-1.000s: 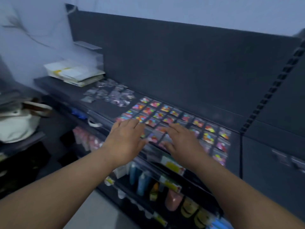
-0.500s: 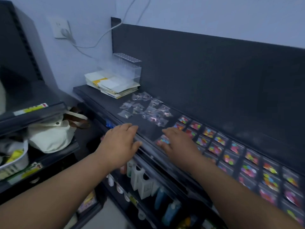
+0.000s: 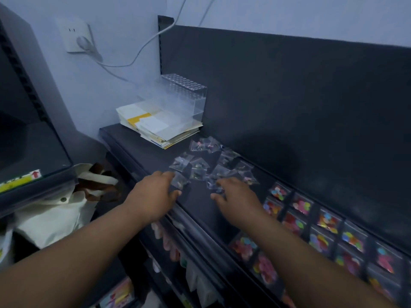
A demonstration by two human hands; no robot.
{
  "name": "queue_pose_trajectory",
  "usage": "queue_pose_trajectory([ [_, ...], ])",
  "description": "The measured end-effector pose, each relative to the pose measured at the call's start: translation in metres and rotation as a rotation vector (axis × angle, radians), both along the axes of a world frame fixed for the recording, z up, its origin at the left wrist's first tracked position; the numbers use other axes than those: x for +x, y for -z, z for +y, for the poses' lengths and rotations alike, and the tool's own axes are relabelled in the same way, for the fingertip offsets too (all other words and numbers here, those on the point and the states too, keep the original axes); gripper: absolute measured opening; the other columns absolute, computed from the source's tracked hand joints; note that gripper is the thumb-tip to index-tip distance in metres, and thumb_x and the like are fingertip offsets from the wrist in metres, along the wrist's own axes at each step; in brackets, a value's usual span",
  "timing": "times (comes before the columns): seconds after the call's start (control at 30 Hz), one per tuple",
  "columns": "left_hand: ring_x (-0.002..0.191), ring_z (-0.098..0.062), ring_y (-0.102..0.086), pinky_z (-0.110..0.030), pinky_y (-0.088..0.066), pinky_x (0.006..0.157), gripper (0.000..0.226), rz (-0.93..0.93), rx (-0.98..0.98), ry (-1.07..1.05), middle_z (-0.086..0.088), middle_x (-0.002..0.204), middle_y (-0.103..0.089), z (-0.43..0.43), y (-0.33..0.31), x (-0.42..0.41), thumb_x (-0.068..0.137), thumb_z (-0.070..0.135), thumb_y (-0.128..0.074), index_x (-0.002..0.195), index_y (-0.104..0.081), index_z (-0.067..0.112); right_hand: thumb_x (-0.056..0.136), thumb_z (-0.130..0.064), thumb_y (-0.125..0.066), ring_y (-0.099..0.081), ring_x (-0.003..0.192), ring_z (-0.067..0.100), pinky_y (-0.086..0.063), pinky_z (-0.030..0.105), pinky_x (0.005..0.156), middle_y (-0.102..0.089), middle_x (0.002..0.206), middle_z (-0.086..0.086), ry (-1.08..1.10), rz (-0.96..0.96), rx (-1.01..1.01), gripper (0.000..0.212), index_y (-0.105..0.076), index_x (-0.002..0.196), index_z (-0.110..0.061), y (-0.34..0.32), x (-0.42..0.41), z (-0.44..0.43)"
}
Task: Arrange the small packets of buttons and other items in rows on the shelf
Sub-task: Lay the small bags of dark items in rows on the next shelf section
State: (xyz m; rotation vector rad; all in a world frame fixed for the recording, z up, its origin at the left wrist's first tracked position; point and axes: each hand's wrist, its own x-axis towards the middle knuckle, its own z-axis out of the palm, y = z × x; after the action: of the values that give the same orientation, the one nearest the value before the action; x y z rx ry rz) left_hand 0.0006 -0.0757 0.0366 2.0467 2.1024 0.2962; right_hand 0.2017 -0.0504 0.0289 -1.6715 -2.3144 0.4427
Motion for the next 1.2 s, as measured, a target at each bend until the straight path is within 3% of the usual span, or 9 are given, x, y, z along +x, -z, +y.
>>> queue_pose_trajectory([
  [0.27,0.111,-0.030,-0.054,-0.033,-0.044,0.087,0.039,-0.005,-0.091,0.080,-0.012,0.122,-0.054,0.083,0.026,-0.020,0.092,0.038,-0.052,0.123,-0.055,0.015,0.094,-0.032,-0.050,-0.050,0.108,0.023,-0.043,0.034,0.092,-0.055,0.116,0.006,0.122,0.037,0.007,0.029,-0.060,0.114,-0.013,0.014,-0.036,0.053],
  [0.43,0.113,-0.031,-0.049,-0.039,-0.046,0.090,0.062,0.082,-0.233,0.031,-0.012,0.122,-0.050,0.126,0.040,-0.031,0.081,0.060,-0.058,0.119,-0.052,0.011,0.094,-0.031,-0.049,-0.052,0.107,0.024,-0.041,0.030,0.086,-0.056,0.112,0.007,0.227,0.013,-0.036,0.027,-0.061,0.112,-0.013,0.018,-0.057,0.087],
  [0.53,0.104,-0.027,-0.056,-0.032,-0.046,0.082,0.063,0.077,-0.290,0.091,-0.010,0.114,-0.058,0.148,0.046,-0.035,0.073,0.059,-0.066,0.115,-0.058,0.013,0.093,-0.033,-0.050,-0.051,0.110,0.026,-0.043,0.032,0.091,-0.056,0.115,0.008,0.279,-0.044,-0.056,0.030,-0.060,0.114,-0.014,0.024,-0.068,0.105],
  [0.6,0.099,-0.024,-0.059,-0.028,-0.044,0.077,0.046,0.029,-0.358,0.133,-0.007,0.111,-0.061,0.155,0.045,-0.035,0.074,0.051,-0.069,0.101,-0.062,0.014,0.091,-0.036,-0.054,-0.049,0.112,0.027,-0.042,0.033,0.092,-0.055,0.114,0.008,0.305,-0.084,-0.076,0.030,-0.059,0.112,-0.015,0.030,-0.075,0.112],
  [0.67,0.085,-0.022,-0.060,-0.026,-0.045,0.069,0.024,-0.126,-0.381,0.144,-0.005,0.090,-0.063,0.161,0.047,-0.038,0.077,0.034,-0.072,0.074,-0.057,0.015,0.088,-0.040,-0.057,-0.046,0.114,0.027,-0.039,0.034,0.093,-0.054,0.113,0.006,0.326,-0.123,-0.095,0.033,-0.059,0.111,-0.016,0.037,-0.082,0.117],
  [0.77,0.066,-0.019,-0.052,-0.027,-0.041,0.059,0.036,-0.333,-0.300,0.151,-0.001,0.062,-0.050,0.166,0.047,-0.047,0.079,0.014,-0.067,0.055,-0.041,0.017,0.087,-0.044,-0.056,-0.040,0.121,0.026,-0.033,0.038,0.099,-0.051,0.122,0.004,0.358,-0.153,-0.092,0.038,-0.055,0.118,-0.021,0.041,-0.089,0.121],
  [1.03,0.076,-0.021,-0.057,-0.035,-0.049,0.069,0.008,-0.492,-0.115,0.094,-0.003,0.084,-0.059,0.201,0.031,-0.063,0.082,0.015,-0.058,0.086,-0.052,0.019,0.097,-0.036,-0.043,-0.037,0.128,0.026,-0.030,0.038,0.104,-0.046,0.136,0.005,0.412,-0.092,-0.073,0.041,-0.045,0.133,-0.018,0.037,-0.098,0.149],
  [1.1,0.087,-0.023,-0.059,-0.035,-0.050,0.078,0.014,-0.457,-0.112,0.104,-0.004,0.096,-0.063,0.212,0.030,-0.064,0.086,0.022,-0.059,0.100,-0.055,0.019,0.095,-0.038,-0.046,-0.038,0.127,0.027,-0.033,0.039,0.102,-0.047,0.133,0.006,0.429,-0.121,-0.122,0.042,-0.047,0.131,-0.017,0.039,-0.100,0.157],
  [1.2,0.102,-0.026,-0.056,-0.032,-0.047,0.084,0.045,-0.276,-0.213,0.155,-0.012,0.116,-0.059,0.227,0.038,-0.062,0.084,0.039,-0.063,0.118,-0.055,0.011,0.091,-0.035,-0.052,-0.042,0.120,0.029,-0.036,0.040,0.098,-0.050,0.122,0.008,0.459,-0.183,-0.153,0.035,-0.053,0.119,-0.016,0.042,-0.104,0.166],
])
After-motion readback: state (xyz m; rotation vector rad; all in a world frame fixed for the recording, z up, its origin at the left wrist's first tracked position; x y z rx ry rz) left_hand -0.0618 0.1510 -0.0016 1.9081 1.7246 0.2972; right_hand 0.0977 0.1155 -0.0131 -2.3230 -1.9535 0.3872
